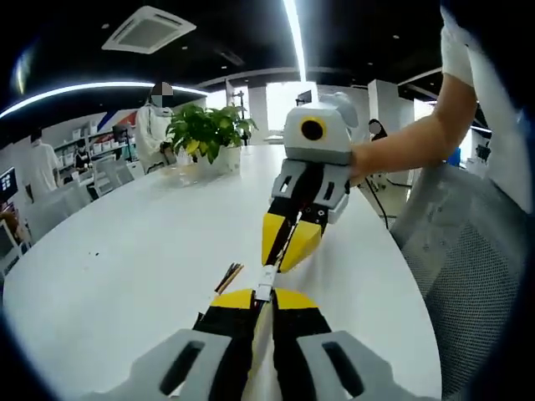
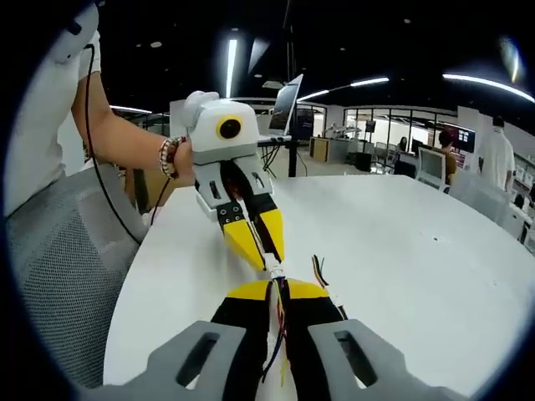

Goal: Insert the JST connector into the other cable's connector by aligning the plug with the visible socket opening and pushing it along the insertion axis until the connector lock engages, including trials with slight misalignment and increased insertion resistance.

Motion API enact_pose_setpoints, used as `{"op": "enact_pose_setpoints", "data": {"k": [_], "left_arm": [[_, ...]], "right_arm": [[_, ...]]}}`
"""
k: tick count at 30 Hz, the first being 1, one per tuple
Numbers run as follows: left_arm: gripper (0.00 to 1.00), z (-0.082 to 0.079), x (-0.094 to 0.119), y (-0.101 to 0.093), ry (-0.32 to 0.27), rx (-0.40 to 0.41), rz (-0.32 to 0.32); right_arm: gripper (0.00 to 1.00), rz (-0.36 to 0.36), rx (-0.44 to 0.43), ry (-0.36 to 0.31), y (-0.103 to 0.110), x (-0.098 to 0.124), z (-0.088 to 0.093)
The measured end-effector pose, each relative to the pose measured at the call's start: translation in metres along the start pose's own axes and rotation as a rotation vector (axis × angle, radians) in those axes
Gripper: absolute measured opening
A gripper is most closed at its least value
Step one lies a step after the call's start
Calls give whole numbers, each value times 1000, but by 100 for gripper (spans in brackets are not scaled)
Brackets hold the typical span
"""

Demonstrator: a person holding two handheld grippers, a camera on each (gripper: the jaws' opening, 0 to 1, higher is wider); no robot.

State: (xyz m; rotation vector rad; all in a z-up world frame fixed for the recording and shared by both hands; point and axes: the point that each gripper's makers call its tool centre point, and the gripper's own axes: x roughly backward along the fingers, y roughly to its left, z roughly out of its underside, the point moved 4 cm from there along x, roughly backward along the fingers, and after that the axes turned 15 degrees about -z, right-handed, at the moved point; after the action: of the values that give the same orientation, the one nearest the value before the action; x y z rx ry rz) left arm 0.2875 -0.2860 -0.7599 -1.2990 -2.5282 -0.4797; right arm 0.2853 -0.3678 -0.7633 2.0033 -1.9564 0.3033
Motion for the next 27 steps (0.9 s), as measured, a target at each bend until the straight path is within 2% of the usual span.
{"op": "enact_pose_setpoints", "data": {"k": [10, 20, 23, 27], "left_arm": [[1, 12, -17, 16, 38, 23, -34], [1, 35, -33, 18, 89, 101, -42], [0, 42, -36, 17, 112, 85, -74], [0, 49, -37, 18, 127, 107, -73]], "right_arm": [[3, 30, -39, -1, -23, -8, 10], [3, 21, -92, 24, -33, -15, 33], [1, 24, -119, -8, -34, -17, 36], [1, 24, -137, -7, -34, -21, 42]]}}
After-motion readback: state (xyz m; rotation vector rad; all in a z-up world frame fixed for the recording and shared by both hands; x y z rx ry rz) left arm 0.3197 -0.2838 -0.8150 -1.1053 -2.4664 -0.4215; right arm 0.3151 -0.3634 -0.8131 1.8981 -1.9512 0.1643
